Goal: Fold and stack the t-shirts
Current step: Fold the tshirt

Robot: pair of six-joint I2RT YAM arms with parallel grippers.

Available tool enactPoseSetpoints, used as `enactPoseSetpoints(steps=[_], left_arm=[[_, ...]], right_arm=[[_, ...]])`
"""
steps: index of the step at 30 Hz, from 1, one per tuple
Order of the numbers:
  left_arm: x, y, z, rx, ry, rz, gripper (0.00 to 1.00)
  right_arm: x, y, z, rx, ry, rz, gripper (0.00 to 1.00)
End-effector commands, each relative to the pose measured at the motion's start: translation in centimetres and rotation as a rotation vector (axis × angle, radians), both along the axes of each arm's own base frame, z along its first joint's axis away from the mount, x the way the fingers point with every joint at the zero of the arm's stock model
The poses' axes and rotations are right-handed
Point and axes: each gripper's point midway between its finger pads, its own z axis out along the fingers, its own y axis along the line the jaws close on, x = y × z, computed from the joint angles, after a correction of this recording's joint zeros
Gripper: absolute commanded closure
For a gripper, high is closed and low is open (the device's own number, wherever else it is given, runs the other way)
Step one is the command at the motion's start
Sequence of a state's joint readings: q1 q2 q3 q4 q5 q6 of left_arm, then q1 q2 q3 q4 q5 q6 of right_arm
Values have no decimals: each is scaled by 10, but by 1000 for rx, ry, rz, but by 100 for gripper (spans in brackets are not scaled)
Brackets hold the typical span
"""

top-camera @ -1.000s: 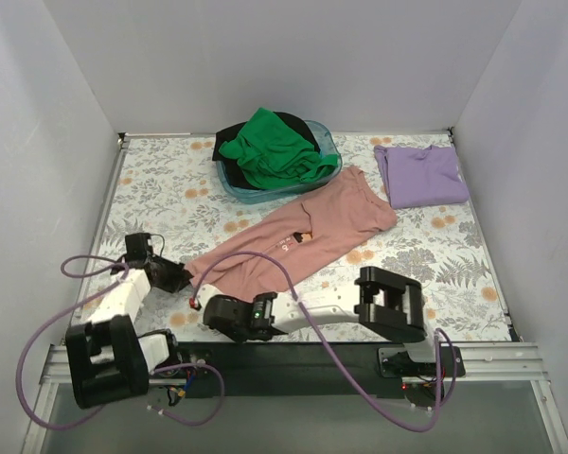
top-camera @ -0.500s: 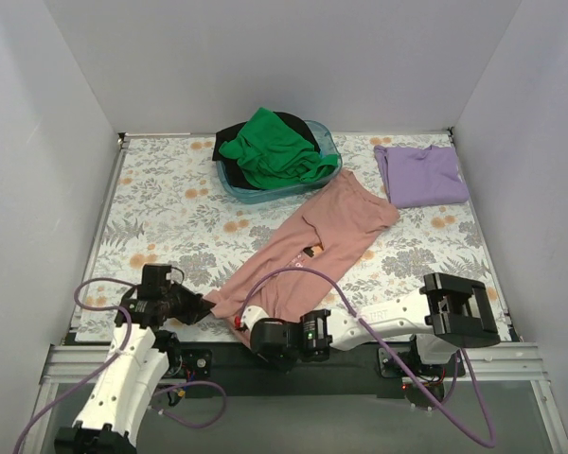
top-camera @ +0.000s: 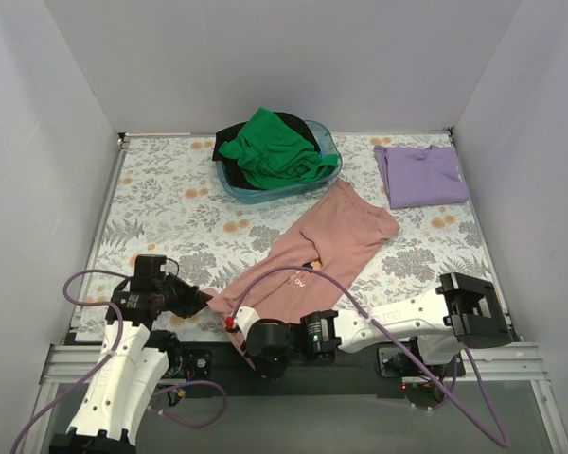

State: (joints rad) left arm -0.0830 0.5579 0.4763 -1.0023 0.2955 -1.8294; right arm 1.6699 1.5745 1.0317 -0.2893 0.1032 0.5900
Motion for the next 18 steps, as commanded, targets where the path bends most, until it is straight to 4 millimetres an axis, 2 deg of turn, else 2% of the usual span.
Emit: enactPoseSetpoints(steps=[1, 6, 7, 8, 10, 12, 13, 14, 15, 17, 18], left_arm=[[35, 3, 29, 13, -138, 27, 100], [61, -11, 40, -26, -187, -7, 100], [63, -18, 37, -22, -174, -35, 100], [72, -24, 43, -31, -198, -25, 100], [80, -40, 40, -31, -190, -59, 100], [91, -65, 51, 3, -224, -106, 100], [93, -78, 38, 42, -171, -147, 100], [98, -82, 37, 67, -168, -150, 100], [111, -91, 52, 66, -199, -155, 100], [126, -103, 41, 92, -169, -170, 100], [136, -108, 45, 91, -180, -174, 100]], right_arm=[[10, -26, 1, -47, 59, -79, 99], [51, -50, 3, -65, 65, -219, 99], [57, -55, 6, -60, 67, -240, 99], [63, -60, 5, -68, 67, -263, 99], [79, -72, 5, -76, 70, -315, 99], [95, -79, 7, -73, 70, -358, 99], [99, -84, 9, -72, 71, -369, 99], [104, -88, 9, -74, 69, -380, 99], [114, -92, 9, -75, 72, -413, 99], [125, -101, 8, -86, 64, -442, 99], [137, -106, 7, -88, 65, -481, 99]])
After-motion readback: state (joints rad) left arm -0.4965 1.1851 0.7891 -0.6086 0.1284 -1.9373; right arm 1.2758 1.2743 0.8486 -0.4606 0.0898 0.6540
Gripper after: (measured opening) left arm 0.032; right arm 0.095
